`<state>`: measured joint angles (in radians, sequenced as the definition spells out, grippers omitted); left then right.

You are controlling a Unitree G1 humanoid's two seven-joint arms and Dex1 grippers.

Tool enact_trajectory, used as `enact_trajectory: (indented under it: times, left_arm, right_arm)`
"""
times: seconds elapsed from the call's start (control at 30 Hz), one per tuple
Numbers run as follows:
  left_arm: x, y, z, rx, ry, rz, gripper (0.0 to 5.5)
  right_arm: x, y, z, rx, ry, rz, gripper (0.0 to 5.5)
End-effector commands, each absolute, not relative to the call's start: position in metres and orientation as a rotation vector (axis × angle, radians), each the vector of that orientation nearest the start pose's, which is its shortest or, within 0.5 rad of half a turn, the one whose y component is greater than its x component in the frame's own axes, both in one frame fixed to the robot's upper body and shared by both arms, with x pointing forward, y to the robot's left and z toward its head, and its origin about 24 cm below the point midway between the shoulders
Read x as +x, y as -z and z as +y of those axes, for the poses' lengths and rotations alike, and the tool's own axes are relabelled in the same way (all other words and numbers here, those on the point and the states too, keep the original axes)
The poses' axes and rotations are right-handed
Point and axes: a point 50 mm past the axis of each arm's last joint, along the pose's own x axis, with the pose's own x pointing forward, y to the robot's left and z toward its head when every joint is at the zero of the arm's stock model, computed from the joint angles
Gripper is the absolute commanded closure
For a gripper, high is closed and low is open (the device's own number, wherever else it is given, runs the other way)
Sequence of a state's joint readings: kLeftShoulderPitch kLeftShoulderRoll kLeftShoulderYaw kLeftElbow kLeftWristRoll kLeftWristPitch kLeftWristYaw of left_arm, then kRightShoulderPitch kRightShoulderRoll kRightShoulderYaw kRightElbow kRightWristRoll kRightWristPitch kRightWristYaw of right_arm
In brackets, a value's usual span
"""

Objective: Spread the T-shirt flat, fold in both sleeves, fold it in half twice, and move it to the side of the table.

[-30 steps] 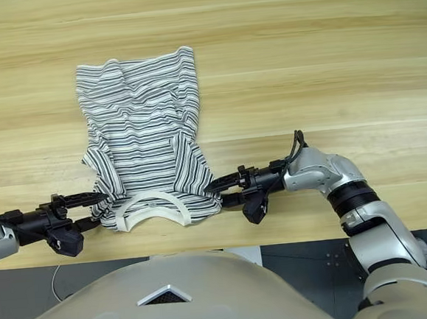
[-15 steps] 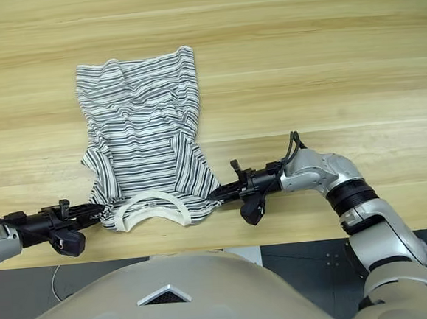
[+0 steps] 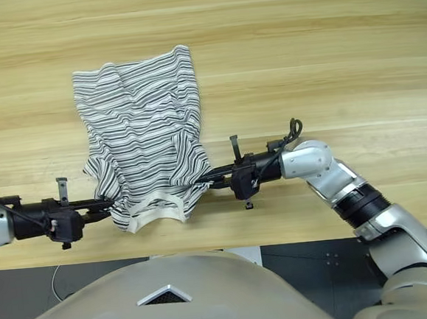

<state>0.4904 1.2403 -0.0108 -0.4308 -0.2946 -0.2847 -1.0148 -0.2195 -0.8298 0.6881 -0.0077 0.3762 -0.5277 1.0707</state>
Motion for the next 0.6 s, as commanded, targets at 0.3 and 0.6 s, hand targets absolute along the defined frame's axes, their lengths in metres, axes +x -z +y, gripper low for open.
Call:
enact_trajectory:
  times: [0.3,0.6]
  left_arm:
    - [0.155,-0.143,0.25,0.81,1.589,0.588,5.36]
    - [0.13,-0.157,0.235,0.749,1.729,0.526,5.36]
  right_arm:
    - [0.212,-0.126,-0.163,-0.208,-1.919,0.222,5.4]
    - [0.195,-0.125,-0.17,-0.072,-1.95,0.305,5.4]
